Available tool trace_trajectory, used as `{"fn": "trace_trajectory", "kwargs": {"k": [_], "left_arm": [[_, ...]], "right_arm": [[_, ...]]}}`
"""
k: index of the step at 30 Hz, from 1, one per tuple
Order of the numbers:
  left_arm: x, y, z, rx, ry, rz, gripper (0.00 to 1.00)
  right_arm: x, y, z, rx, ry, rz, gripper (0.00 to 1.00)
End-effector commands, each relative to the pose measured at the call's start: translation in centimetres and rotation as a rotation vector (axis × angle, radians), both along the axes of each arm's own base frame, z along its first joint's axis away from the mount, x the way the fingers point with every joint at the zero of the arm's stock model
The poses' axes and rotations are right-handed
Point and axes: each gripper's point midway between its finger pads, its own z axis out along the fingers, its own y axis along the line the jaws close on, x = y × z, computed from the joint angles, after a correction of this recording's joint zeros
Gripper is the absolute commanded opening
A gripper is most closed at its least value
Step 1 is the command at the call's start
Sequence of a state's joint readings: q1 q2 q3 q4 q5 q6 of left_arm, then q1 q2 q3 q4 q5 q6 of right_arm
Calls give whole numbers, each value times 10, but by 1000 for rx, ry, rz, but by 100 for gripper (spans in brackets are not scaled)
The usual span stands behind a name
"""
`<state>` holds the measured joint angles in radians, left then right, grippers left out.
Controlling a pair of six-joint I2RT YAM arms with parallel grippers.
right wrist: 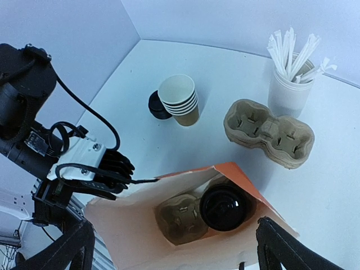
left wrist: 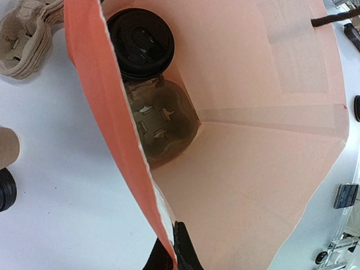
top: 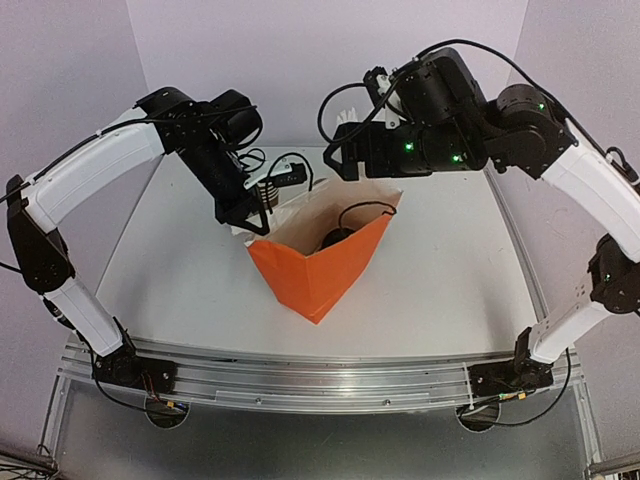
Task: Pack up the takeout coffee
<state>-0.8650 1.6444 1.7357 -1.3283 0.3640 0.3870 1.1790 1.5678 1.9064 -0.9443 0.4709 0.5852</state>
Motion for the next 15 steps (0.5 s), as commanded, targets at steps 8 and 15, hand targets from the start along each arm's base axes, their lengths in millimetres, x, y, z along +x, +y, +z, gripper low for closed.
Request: {"fn": "trace_trajectory", "kwargs": {"k": [8,15], "left_arm": [[-35,13,19,-6,105,-136,0],[-56,22,23,1,184,-226,0]], "right_arm": [[9,-26,32,119,-96,-110,95],[33,-57,29,115,-108,-246,93]]}}
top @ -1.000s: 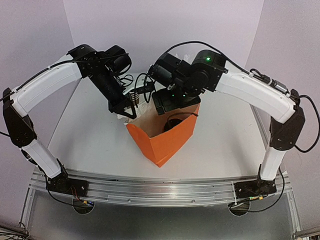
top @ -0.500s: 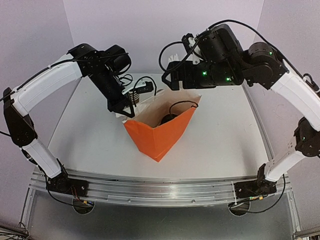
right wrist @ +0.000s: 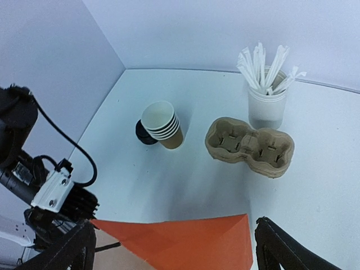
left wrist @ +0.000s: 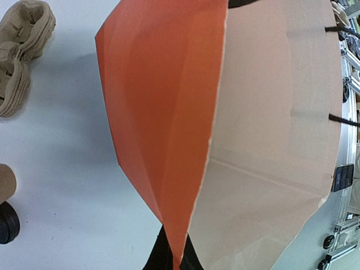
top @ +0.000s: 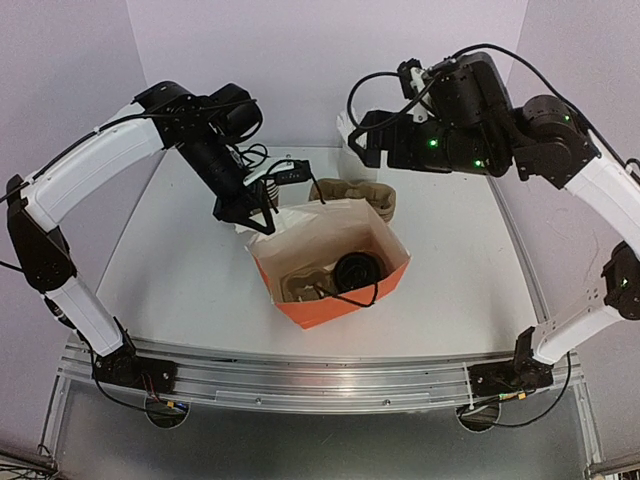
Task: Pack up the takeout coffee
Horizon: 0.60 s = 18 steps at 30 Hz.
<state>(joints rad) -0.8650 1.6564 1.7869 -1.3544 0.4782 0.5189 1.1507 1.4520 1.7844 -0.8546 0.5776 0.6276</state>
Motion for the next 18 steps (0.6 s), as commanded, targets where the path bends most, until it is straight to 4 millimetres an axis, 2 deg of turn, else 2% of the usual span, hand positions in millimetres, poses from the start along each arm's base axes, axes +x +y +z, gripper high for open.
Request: {"fn": "trace_trajectory", "kwargs": {"k": [1,5,12,16,18], "left_arm": [[-42,34,5,111,167,-84,0],[-40,32,3,120,166,-80,0],[-31,28,-1,137,161,-50,0],[-18,16,-1,122,146,9,2],[-13,11,-1,116,143,32,2]], "right_arm": [[23,-23,10,23,-34,-120,93],[60,-37,-3,-18,7,-176,93],[151,-74,-22,-192,-14,-299,89],[205,-84,-50,-162,68,-306,85],[230,-82,-66,-133,103,-284,81]]}}
